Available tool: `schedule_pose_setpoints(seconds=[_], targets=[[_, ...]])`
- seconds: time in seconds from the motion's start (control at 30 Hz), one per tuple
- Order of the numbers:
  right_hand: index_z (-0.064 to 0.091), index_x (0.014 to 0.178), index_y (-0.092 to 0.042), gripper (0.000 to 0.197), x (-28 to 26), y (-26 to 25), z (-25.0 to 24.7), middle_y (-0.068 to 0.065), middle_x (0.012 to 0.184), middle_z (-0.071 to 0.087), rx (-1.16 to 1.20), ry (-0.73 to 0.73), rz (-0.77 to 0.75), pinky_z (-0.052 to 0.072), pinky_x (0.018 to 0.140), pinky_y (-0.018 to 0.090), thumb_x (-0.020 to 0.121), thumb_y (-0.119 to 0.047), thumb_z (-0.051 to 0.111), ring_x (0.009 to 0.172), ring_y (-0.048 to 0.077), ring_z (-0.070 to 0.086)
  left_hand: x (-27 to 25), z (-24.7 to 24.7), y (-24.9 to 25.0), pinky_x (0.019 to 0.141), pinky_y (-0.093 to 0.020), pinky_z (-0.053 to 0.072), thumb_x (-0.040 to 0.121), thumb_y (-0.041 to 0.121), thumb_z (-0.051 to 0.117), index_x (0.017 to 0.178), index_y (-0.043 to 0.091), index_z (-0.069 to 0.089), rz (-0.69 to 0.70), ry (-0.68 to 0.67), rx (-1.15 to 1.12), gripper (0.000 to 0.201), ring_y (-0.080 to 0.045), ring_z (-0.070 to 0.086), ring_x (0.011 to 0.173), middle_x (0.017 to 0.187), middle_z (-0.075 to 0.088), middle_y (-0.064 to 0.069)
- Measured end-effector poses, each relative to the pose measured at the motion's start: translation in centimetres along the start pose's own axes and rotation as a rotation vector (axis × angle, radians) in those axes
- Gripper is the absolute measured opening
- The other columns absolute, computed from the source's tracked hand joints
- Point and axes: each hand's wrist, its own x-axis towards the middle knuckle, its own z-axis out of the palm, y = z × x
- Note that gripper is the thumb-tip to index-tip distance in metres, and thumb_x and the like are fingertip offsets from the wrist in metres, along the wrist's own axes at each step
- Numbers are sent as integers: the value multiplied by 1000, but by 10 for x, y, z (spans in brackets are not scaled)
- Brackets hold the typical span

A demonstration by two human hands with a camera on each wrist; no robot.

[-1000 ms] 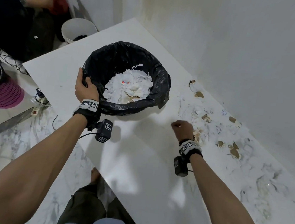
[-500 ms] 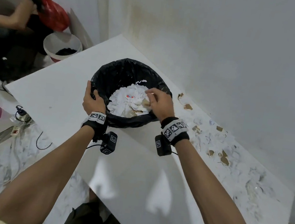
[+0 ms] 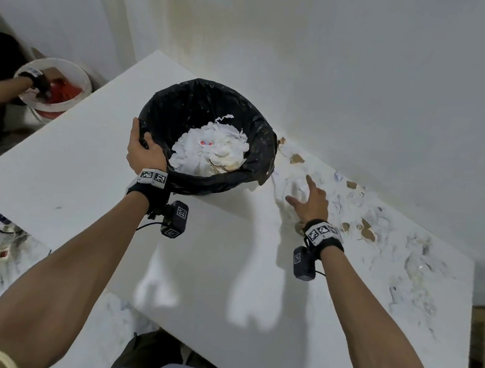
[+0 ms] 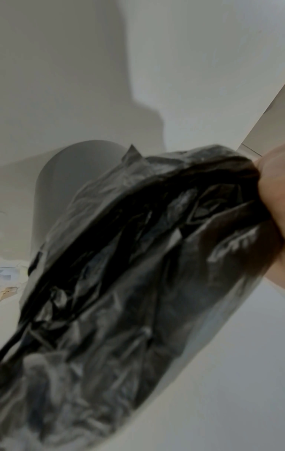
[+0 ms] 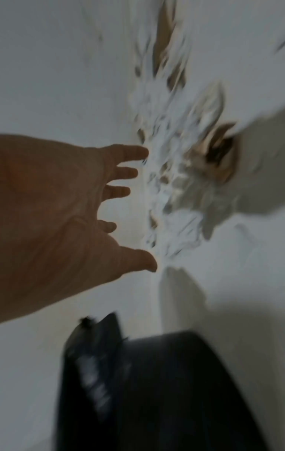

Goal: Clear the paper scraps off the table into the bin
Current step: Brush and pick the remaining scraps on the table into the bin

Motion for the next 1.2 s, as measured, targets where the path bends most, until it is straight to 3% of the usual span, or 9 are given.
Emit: schedule_pose_setpoints(seconds=[0.13, 0.23, 0.3, 0.4, 0.53, 0.63, 0.8, 0.93, 1.2], targets=[[-2, 148, -46, 110, 4, 47, 29, 11, 160, -6, -104, -143, 244, 17, 110, 66, 69, -61, 73, 144, 45, 2, 4, 7, 2, 82, 4, 26, 99, 17, 42, 138, 24, 46, -9, 4, -2, 40, -14, 52, 122, 136, 54, -1], [-7, 147, -47, 117, 8, 61, 53, 12, 159, -16, -106, -213, 287, 13, 110, 68, 66, -63, 75, 143, 47, -7, 8, 11, -1, 80, 7, 25, 99, 17, 43, 137, 24, 47, 10, 19, -4, 40, -14, 52, 122, 136, 54, -1], [-1, 149, -44, 108, 9, 61, 63, 13, 159, -11, -153, -219, 267, 17, 109, 66, 71, -60, 72, 142, 49, -3, 8, 12, 0, 78, 11, 24, 99, 17, 44, 137, 24, 48, 18, 12, -2, 39, -14, 52, 123, 136, 54, 0], [31, 146, -33, 64, 5, 53, 73, 14, 155, 19, -285, -132, 98, 35, 104, 50, 90, -38, 61, 136, 45, 22, 14, 15, 1, 71, 16, 24, 98, 18, 44, 137, 25, 48, 17, 17, -6, 39, -14, 52, 123, 136, 54, 0], [68, 110, -15, 28, -25, 35, 90, 8, 126, 57, -256, 37, -94, 45, 79, 33, 88, -7, 52, 110, 32, 50, 20, 9, -4, 81, 10, 26, 98, 18, 44, 137, 25, 48, 30, 24, -9, 40, -13, 51, 124, 136, 54, 1], [72, 98, -14, 22, -29, 38, 37, 6, 116, 62, -267, 57, -14, 46, 79, 30, 85, -6, 55, 101, 29, 59, 7, 29, 34, 86, 3, 27, 98, 17, 44, 137, 25, 48, 27, -63, -47, 40, -13, 51, 124, 136, 54, 1], [75, 93, -8, 18, -25, 38, 25, 12, 99, 72, -182, -44, 55, 49, 78, 30, 79, -5, 64, 95, 31, 65, 6, 25, 20, 86, 0, 30, 98, 19, 44, 137, 26, 47, 29, -79, -3, 40, -14, 53, 122, 134, 56, 0], [73, 92, -4, 16, -17, 24, 10, 15, 90, 72, -34, -87, 62, 56, 75, 39, 77, -7, 72, 70, 25, 62, 14, 15, 4, 89, -3, 31, 98, 19, 43, 138, 26, 46, 19, -68, 38, 41, -15, 52, 123, 134, 56, -1], [70, 83, -9, 12, -13, -83, -99, 1, 62, 64, 117, -10, -122, 53, 49, 23, 74, -7, 79, 39, 8, 56, 14, 11, 6, 98, -17, 35, 98, 19, 42, 139, 26, 44, 21, -100, 71, 41, -21, 51, 124, 135, 55, -4]])
